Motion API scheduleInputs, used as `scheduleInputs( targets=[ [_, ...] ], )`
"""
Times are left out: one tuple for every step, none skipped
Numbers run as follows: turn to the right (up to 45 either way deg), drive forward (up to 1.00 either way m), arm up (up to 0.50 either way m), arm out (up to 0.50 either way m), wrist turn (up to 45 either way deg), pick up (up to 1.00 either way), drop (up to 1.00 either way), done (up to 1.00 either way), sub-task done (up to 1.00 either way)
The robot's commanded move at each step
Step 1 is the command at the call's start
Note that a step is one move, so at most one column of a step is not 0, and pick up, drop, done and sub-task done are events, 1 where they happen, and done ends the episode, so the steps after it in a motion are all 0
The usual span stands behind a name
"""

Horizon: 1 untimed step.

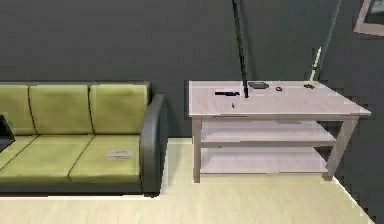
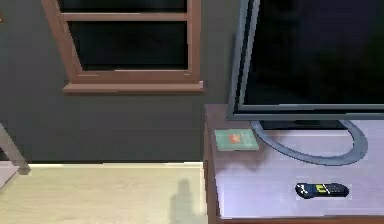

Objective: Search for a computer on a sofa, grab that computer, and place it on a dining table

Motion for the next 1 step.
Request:
scheduleInputs(
  targets=[
    [0.0, 0.05, 0.00, 0.00, 0.0, 0.00, 0.00, 0.00, 0.00]
  ],
)
